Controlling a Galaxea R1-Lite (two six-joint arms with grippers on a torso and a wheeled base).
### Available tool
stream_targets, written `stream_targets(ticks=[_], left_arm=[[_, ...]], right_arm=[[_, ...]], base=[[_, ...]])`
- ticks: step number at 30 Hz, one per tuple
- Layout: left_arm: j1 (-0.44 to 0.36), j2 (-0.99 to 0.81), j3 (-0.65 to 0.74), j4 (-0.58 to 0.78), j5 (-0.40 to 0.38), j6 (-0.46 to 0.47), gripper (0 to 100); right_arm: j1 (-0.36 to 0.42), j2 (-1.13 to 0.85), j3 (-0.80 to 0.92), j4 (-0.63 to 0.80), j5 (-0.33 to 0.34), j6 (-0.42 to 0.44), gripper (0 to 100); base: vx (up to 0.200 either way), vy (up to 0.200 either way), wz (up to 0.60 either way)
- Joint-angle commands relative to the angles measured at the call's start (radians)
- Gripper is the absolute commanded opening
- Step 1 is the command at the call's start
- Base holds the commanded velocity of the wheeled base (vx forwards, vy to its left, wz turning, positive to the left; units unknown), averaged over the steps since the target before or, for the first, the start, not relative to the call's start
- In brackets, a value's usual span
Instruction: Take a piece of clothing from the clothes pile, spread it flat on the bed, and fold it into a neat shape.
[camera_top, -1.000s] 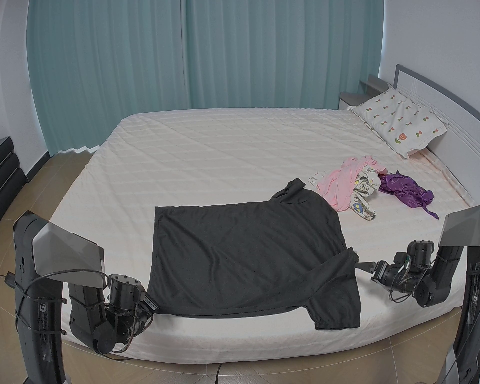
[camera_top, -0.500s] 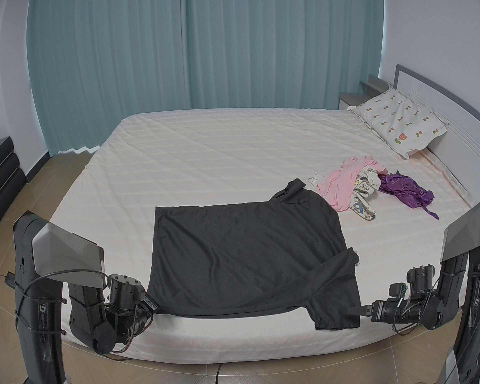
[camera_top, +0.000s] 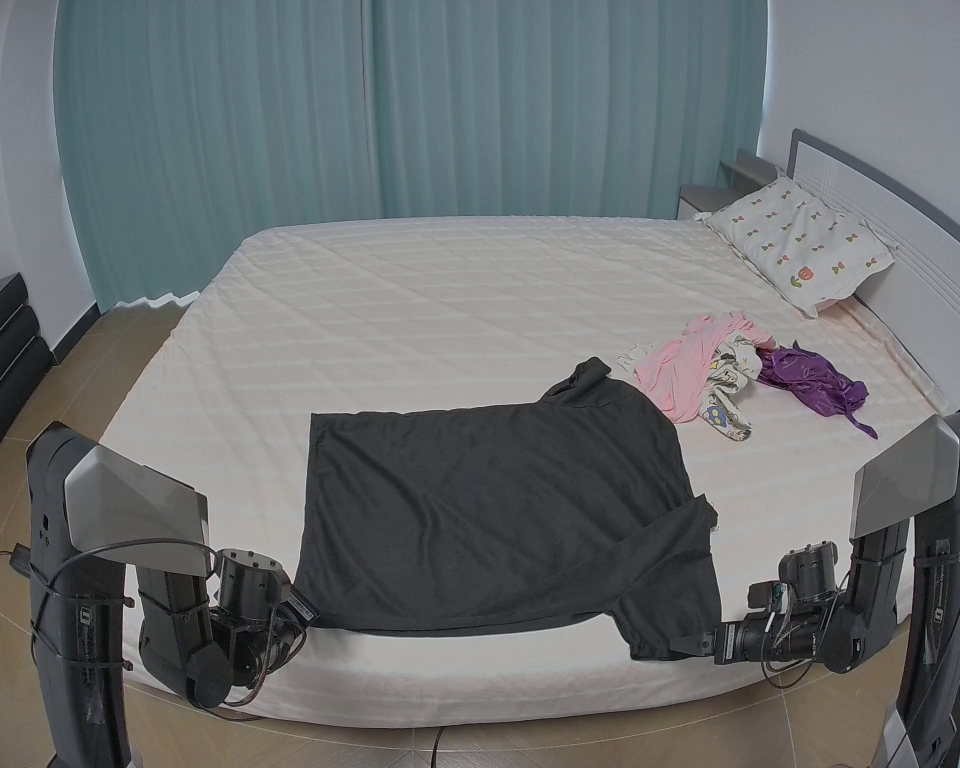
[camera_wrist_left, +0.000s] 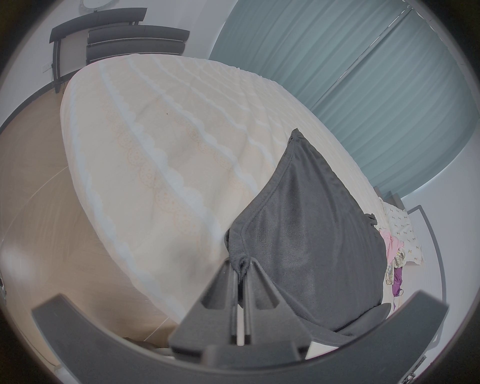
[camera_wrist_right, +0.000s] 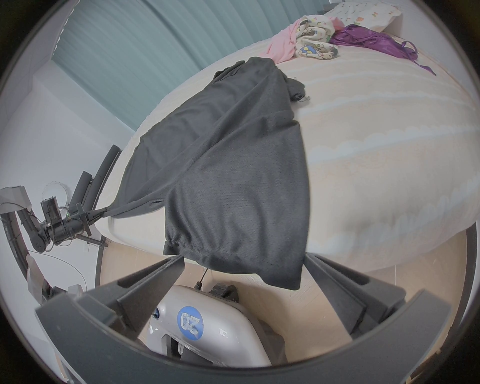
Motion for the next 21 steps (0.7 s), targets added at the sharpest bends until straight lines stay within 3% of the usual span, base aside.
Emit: stream_targets(ticks=[1,5,6,15,21], left_arm=[[0.001,0.001,-0.002,0.000,0.001,0.000,0],[0.001,0.001,-0.002,0.000,0.001,0.000,0],[0.001,0.001,-0.002,0.000,0.001,0.000,0],[0.009,-0.007,0.001,-0.002,-0.012,-0.004,0],[0.012,-0.016,0.009,-0.002,-0.027,-0.010,0]], right_arm=[[0.011,0.011,-0.005,0.000,0.000,0.001,100],[0.015,0.008,-0.008,0.012,-0.005,0.001,100],[0.017,0.008,-0.008,0.012,-0.007,0.001,0],[0.009,0.000,0.012,0.012,-0.031,0.001,0],[-0.052,-0.056,0.087,0.012,-0.011,-0.002,0]], base=[[0.000,0.000,0.00],[0.000,0.000,0.00],[0.000,0.000,0.00],[0.000,0.000,0.00],[0.000,0.000,0.00]])
